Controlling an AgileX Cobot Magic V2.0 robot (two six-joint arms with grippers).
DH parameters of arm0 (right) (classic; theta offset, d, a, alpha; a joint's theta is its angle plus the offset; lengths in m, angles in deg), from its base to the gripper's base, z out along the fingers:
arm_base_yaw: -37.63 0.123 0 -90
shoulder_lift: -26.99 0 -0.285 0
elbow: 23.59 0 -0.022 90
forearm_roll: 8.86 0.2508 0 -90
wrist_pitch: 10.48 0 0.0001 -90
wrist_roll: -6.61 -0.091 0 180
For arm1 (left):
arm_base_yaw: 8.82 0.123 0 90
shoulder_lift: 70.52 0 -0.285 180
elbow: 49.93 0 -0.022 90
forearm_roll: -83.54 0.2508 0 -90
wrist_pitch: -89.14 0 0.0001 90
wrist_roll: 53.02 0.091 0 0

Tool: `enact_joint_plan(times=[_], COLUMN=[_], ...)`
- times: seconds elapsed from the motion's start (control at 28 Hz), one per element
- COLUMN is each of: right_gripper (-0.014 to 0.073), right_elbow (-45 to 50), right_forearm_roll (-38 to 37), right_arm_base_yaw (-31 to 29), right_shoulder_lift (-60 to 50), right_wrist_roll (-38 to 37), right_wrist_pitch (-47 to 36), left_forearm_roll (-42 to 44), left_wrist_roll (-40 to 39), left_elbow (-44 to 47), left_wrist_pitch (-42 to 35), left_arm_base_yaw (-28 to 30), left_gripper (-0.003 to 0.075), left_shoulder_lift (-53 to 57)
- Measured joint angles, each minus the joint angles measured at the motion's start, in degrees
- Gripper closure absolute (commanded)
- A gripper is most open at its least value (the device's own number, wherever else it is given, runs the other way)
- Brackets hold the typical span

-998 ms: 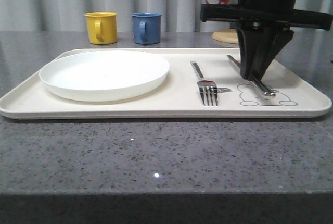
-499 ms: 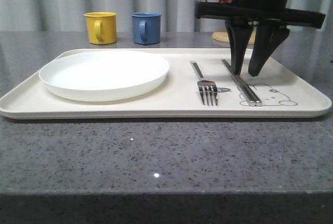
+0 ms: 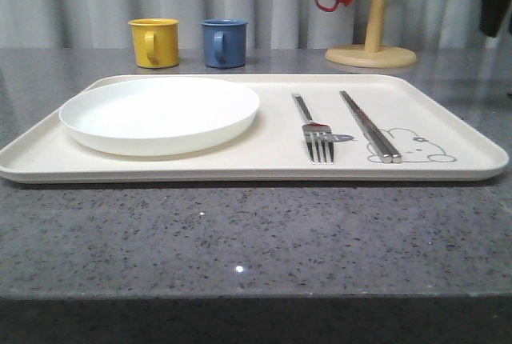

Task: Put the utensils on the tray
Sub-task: 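Lay the chopsticks on the tray beside the fork and release, then reach the right gripper to the metal spoon and grasp its handle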

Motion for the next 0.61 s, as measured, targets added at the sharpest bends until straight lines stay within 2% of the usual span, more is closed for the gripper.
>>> enact_joint_plan(times=[0.21,0.61], right_gripper=[0.0300,0.0300], right_elbow=[0.64,1.67], right_forearm_roll=[-0.24,3.56], right_arm_base_yaw=[-8.37,-9.12], right_shoulder_lift=[-0.38,5.42], right_wrist_roll=[6.84,12.20], right_wrist_pitch=[0.30,0.44], left_forearm_roll=[0.00,0.00], left_wrist_roll=[0.00,0.00], left_elbow=[0.00,0.00], left_wrist_pitch=[0.00,0.00], left_arm_base_yaw=[0.00,0.00], left_gripper=[0.0739,0.0739], left_shoulder_lift=[0.00,0.00])
